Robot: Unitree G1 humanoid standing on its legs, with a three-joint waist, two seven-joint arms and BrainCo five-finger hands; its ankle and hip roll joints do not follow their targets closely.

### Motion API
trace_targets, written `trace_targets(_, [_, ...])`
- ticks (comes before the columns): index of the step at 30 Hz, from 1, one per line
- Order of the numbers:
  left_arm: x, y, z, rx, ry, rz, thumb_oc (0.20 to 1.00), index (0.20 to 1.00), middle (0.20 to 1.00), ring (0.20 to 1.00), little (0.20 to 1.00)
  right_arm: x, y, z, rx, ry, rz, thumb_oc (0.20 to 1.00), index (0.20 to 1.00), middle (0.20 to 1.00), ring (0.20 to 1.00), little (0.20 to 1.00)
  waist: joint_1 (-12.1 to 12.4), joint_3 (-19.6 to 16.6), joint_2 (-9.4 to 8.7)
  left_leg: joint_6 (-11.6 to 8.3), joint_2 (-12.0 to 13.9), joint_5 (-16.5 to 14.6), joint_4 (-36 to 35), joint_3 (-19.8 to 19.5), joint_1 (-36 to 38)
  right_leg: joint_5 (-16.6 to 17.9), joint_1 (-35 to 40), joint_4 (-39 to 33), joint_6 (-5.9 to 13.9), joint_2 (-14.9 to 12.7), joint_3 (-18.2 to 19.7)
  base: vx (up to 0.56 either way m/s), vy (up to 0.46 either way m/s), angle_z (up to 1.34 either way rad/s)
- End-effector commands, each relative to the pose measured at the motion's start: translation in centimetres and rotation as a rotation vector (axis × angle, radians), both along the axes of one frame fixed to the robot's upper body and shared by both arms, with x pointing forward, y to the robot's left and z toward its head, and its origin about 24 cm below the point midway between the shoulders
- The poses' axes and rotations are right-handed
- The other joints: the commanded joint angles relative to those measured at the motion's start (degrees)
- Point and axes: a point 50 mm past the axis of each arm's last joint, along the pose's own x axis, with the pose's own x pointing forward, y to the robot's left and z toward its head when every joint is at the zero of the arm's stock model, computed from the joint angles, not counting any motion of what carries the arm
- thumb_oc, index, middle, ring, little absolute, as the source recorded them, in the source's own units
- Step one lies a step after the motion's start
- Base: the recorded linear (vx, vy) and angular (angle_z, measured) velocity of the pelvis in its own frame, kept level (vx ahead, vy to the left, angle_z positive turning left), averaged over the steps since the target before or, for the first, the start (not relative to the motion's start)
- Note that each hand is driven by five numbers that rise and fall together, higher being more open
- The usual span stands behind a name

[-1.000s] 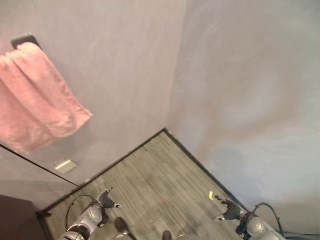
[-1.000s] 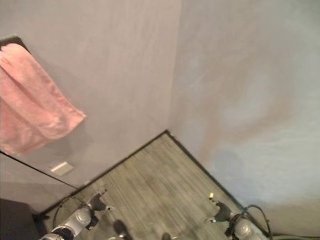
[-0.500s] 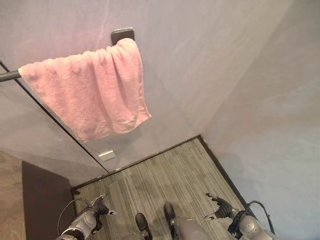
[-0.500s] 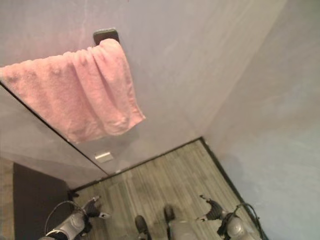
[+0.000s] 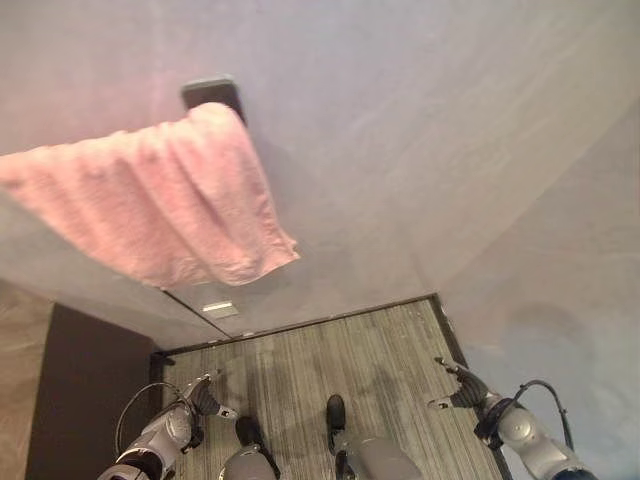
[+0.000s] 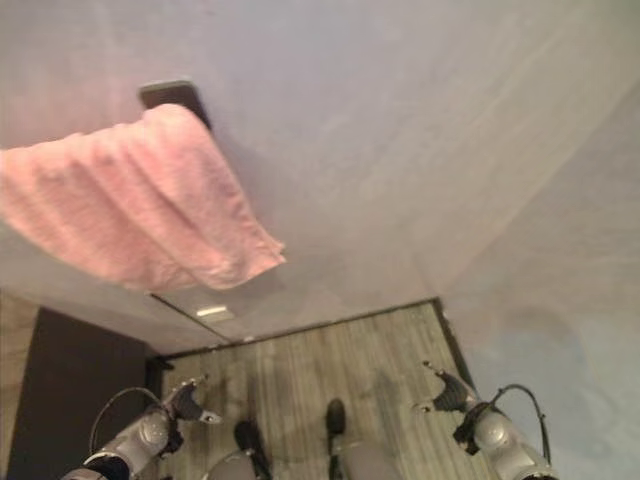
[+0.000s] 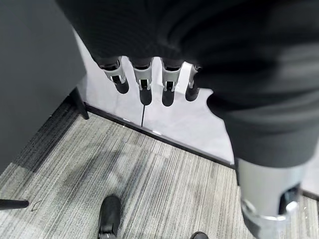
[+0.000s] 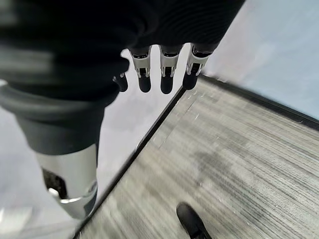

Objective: Put brush and paste in cup on sink, flatten towel.

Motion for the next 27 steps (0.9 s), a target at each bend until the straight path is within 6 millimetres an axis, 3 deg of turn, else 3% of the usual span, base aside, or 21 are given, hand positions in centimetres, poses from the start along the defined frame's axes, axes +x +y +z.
trace_targets(1, [-0.2, 2.3, 1.1, 0.015, -0.044, 0.052, 1.0, 1.0, 1.0, 1.0, 1.0, -0.2, -1.9, 2.0, 0.073, -0.082, -0.072, 1.0, 1.0, 1.0, 1.0, 1.0, 0.1, -2.3, 2.02, 3.66, -0.6, 5.3, 2.7, -3.2, -0.8, -8.0, 1.0, 8.6, 7.64, -7.5, 2.4, 0.14, 0.265, -0.45])
trace_targets(3, [-0.8, 3.0, 1.2, 0.019, -0.03, 0.06, 1.0, 1.0, 1.0, 1.0, 1.0, 0.2, -2.9, 3.3, 0.095, -0.128, -0.109, 1.0, 1.0, 1.0, 1.0, 1.0, 0.2, -2.7, 2.45, 4.01, -2.2, 3.9, 2.0, -2.0, 0.5, -7.7, 1.8, 8.5, 8.6, -9.2, 2.8, 0.17, 0.332, -0.35])
trace_targets(5, [-0.5, 3.7, 2.0, 0.029, -0.053, 0.047, 1.0, 1.0, 1.0, 1.0, 1.0, 0.6, -3.3, 4.3, 0.108, -0.178, -0.124, 1.0, 1.0, 1.0, 1.0, 1.0, 0.3, -3.1, 2.45, 4.33, -3.5, 3.4, 1.5, -1.1, 0.8, -6.4, 1.6, 8.3, 9.24, -10.4, 2.9, 0.08, 0.254, -0.03])
trace_targets(7, [0.2, 4.1, 3.2, 0.021, -0.108, 0.021, 1.0, 1.0, 1.0, 1.0, 1.0, 1.6, -3.4, 6.5, 0.147, -0.267, -0.087, 1.0, 1.0, 1.0, 1.0, 1.0, 0.9, -3.2, 2.04, 4.9, -5.0, 2.5, 0.7, -0.3, 1.3, -4.8, 1.1, 7.7, 10.53, -12.2, 3.0, 0.03, 0.199, -0.01])
trace_targets(8, [0.2, 4.1, 3.2, 0.021, -0.107, 0.021, 1.0, 1.0, 1.0, 1.0, 1.0, 1.6, -3.4, 6.5, 0.147, -0.267, -0.087, 1.0, 1.0, 1.0, 1.0, 1.0, 1.0, -3.2, 2.0, 4.94, -5.1, 2.5, 0.7, -0.2, 1.3, -4.8, 1.1, 7.7, 10.58, -12.2, 3.0, 0.01, 0.208, -0.03])
trace_targets(9, [0.5, 4.6, 4.4, -0.009, -0.174, 0.035, 1.0, 1.0, 1.0, 1.0, 1.0, 1.8, -4.1, 7.6, 0.17, -0.328, -0.121, 1.0, 1.0, 1.0, 1.0, 1.0, 1.6, -3.4, 1.79, 5.35, -6.2, 2.0, -0.3, 0.4, 1.6, -3.1, 0.9, 6.5, 11.62, -13.8, 2.8, 0.0, 0.198, -0.02])
trace_targets(14, [0.2, 5.5, 6.6, -0.11, -0.335, 0.115, 1.0, 1.0, 1.0, 1.0, 1.0, 2.4, -4.5, 9.6, 0.212, -0.437, -0.142, 1.0, 1.0, 1.0, 1.0, 1.0, 3.1, -4.1, 1.75, 6.07, -8.0, 1.5, -1.8, 0.3, 1.6, -1.1, 0.7, 4.7, 13.06, -16.0, 1.4, 0.0, 0.15, 0.07])
trace_targets(15, [-0.2, 5.4, 7.8, -0.139, -0.392, 0.081, 1.0, 1.0, 1.0, 1.0, 1.0, 2.9, -4.2, 10.8, 0.271, -0.501, -0.133, 1.0, 1.0, 1.0, 1.0, 1.0, 4.2, -4.5, 1.68, 6.41, -8.9, 1.2, -2.6, 0.3, 1.8, 0.0, 0.9, 4.0, 13.88, -17.1, 0.4, 0.01, 0.072, 0.11])
trace_targets(18, [-0.8, 5.7, 8.6, -0.155, -0.418, 0.073, 1.0, 1.0, 1.0, 1.0, 1.0, 3.3, -3.7, 11.5, 0.297, -0.525, -0.108, 1.0, 1.0, 1.0, 1.0, 1.0, 5.1, -4.9, 1.54, 6.65, -9.5, 0.9, -2.9, 0.2, 1.8, 1.1, 1.0, 3.6, 14.53, -18.1, -0.3, 0.01, 0.082, 0.09])
trace_targets(20, [-0.9, 5.8, 10.2, -0.172, -0.465, 0.032, 1.0, 1.0, 1.0, 1.0, 1.0, 4.0, -2.7, 12.3, 0.333, -0.543, -0.047, 1.0, 1.0, 1.0, 1.0, 1.0, 6.4, -5.4, 1.64, 6.58, -10.0, 1.0, -3.3, -0.2, 1.9, 1.6, 1.5, 3.2, 14.9, -19.0, -1.6, 0.01, 0.037, 0.19])
trace_targets(21, [-0.7, 5.7, 11.4, -0.204, -0.515, 0.013, 1.0, 1.0, 1.0, 1.0, 1.0, 4.5, -1.7, 12.8, 0.379, -0.557, -0.011, 1.0, 1.0, 1.0, 1.0, 1.0, 7.2, -5.7, 1.56, 6.45, -10.0, 1.2, -3.4, -0.6, 1.7, 1.5, 2.1, 2.7, 14.92, -19.3, -2.7, 0.01, 0.003, 0.21])
trace_targets(22, [-0.7, 5.7, 11.4, -0.204, -0.515, 0.013, 1.0, 1.0, 1.0, 1.0, 1.0, 4.5, -1.7, 12.8, 0.379, -0.557, -0.011, 1.0, 1.0, 1.0, 1.0, 1.0, 7.2, -5.7, 1.55, 6.45, -10.0, 1.2, -3.4, -0.6, 1.7, 1.5, 2.1, 2.7, 14.92, -19.3, -2.7, 0.0, -0.023, 0.24])
trace_targets(26, [1.2, 3.2, 15.4, -0.356, -0.667, -0.112, 1.0, 1.0, 1.0, 1.0, 1.0, 5.9, 0.4, 14.4, 0.42, -0.598, 0.09, 1.0, 1.0, 1.0, 1.0, 1.0, 8.4, -6.0, 1.45, 5.99, -9.7, 1.7, -3.6, -1.5, 1.4, 1.1, 3.1, 1.9, 14.63, -19.2, -4.7, 0.0, -0.03, 0.29])
trace_targets(27, [1.2, 3.2, 15.5, -0.357, -0.667, -0.111, 1.0, 1.0, 1.0, 1.0, 1.0, 5.9, 0.5, 14.4, 0.421, -0.598, 0.091, 1.0, 1.0, 1.0, 1.0, 1.0, 8.3, -6.0, 1.44, 5.98, -9.7, 1.7, -3.6, -1.6, 1.4, 1.1, 3.1, 1.9, 14.63, -19.2, -4.8, -0.01, -0.038, 0.26])
